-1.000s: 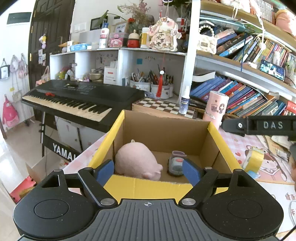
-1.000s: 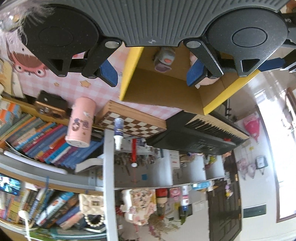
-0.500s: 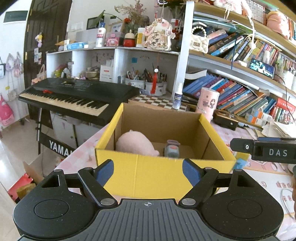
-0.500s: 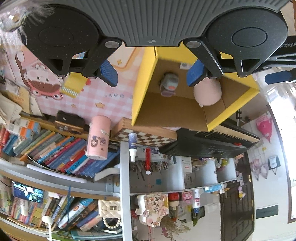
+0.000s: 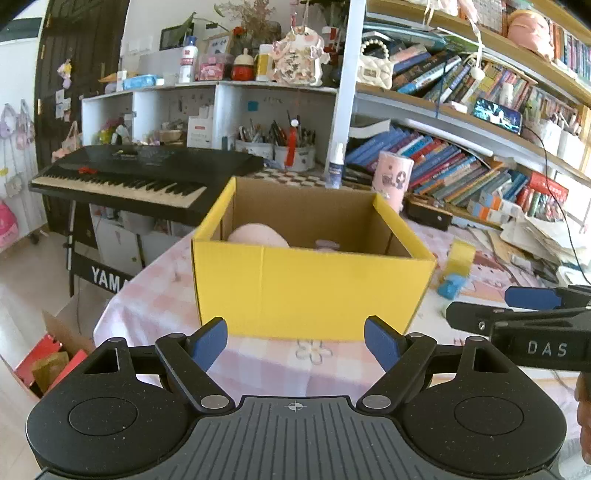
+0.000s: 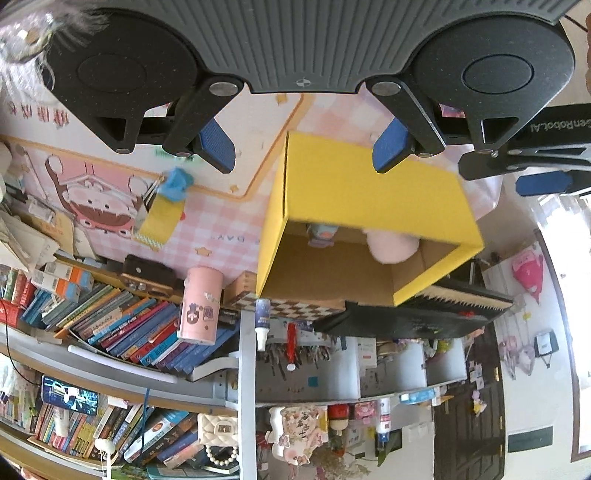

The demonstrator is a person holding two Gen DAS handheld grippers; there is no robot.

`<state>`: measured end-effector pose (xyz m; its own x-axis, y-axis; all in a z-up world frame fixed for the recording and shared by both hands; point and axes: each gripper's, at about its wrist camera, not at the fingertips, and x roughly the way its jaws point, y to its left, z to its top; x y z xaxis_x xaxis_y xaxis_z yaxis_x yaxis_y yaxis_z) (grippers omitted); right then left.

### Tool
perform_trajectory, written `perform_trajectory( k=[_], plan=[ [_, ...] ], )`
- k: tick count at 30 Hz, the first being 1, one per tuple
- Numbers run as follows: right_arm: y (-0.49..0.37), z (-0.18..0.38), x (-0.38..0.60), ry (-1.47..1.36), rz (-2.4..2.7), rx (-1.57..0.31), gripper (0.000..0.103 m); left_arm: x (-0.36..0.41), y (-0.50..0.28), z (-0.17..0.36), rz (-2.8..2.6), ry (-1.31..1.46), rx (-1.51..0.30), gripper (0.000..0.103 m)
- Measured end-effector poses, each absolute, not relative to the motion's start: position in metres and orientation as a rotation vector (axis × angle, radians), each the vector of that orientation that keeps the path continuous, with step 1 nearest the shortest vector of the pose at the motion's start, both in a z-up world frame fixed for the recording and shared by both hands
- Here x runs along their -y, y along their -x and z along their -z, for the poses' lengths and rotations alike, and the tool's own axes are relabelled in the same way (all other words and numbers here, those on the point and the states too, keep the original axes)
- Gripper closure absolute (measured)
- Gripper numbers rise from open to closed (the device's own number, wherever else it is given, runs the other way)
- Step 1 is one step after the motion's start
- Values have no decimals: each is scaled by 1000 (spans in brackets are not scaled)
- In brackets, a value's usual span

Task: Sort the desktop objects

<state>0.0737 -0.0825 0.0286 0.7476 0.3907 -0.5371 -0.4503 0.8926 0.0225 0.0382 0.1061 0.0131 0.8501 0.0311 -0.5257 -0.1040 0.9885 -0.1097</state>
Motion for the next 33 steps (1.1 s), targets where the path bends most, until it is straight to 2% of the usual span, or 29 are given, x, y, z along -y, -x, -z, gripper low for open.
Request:
perform_trajectory(
  k=[19, 33],
  plan=[
    [-15, -12, 97, 96, -415, -623, 21, -88, 7, 0, -5, 102, -608, 19],
    [1, -7, 121, 55, -305, -649, 20, -67, 4, 1, 105, 57, -616, 19]
  ],
)
